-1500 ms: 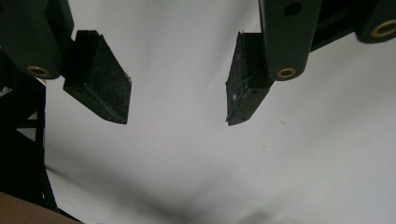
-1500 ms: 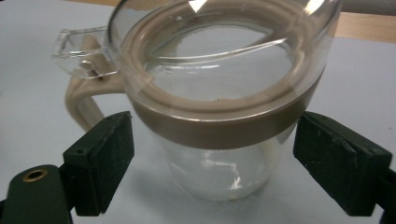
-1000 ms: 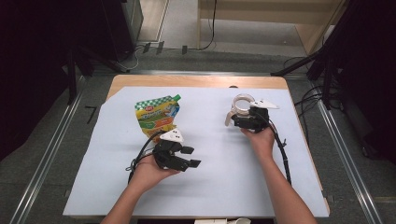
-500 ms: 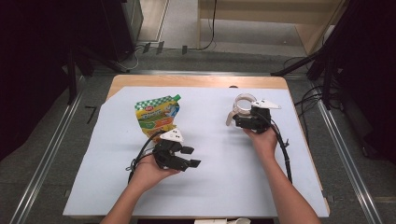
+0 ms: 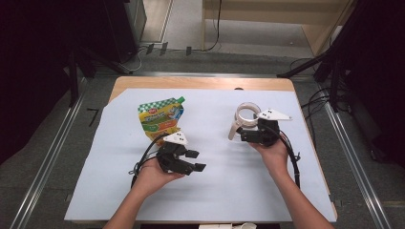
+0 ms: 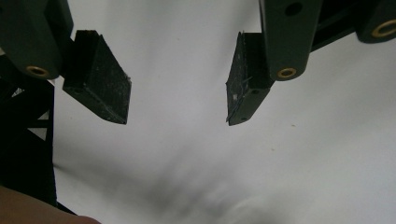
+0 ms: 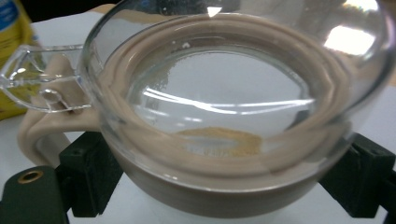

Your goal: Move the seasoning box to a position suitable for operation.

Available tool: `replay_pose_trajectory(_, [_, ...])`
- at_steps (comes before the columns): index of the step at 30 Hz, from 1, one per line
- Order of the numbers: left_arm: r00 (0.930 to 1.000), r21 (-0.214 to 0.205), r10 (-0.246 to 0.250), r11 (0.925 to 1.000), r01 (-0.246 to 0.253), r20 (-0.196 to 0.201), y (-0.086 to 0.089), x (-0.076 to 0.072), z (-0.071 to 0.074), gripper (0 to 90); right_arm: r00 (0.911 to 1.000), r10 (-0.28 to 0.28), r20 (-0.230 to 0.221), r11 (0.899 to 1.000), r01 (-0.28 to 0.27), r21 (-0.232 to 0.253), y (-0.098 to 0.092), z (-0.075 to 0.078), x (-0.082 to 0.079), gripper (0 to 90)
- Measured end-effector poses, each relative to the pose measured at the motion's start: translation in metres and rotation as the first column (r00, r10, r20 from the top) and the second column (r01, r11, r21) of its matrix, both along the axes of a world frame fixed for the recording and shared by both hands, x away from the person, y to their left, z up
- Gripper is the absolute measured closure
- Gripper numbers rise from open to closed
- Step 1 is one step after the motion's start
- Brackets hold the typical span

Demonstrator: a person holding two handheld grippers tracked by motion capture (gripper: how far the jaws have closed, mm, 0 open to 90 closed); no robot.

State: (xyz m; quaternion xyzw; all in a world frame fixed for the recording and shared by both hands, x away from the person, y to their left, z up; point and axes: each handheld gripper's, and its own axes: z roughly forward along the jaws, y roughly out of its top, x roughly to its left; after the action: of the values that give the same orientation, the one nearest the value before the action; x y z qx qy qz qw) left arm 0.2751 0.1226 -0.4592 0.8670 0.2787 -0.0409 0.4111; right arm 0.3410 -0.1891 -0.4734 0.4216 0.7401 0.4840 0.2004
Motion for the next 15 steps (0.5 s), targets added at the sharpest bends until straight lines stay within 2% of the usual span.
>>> replay_pose_trajectory(6, [1.0, 0.017, 0.004, 0.9999, -0.004, -0.001, -0.001, 0.0, -0.001, 40.8, 0.9984, 0.056, 0.009, 0.998, -0.056, 0.006, 0.005, -0.001, -0.019, 11.6])
replay_pose_trajectory(10, [0.9999, 0.02, 0.012, 0.9997, -0.012, 0.003, 0.0, 0.0, -0.001, 40.7, 0.9969, 0.078, -0.003, 0.997, -0.078, 0.013, 0.01, -0.005, -0.027, 11.6])
replay_pose_trajectory(15, [0.9999, 0.016, 0.014, 0.9998, -0.014, 0.004, 0.003, 0.001, 0.0, 40.7, 0.9933, 0.116, -0.005, 0.993, -0.116, -0.015, 0.02, -0.011, -0.034, 11.6])
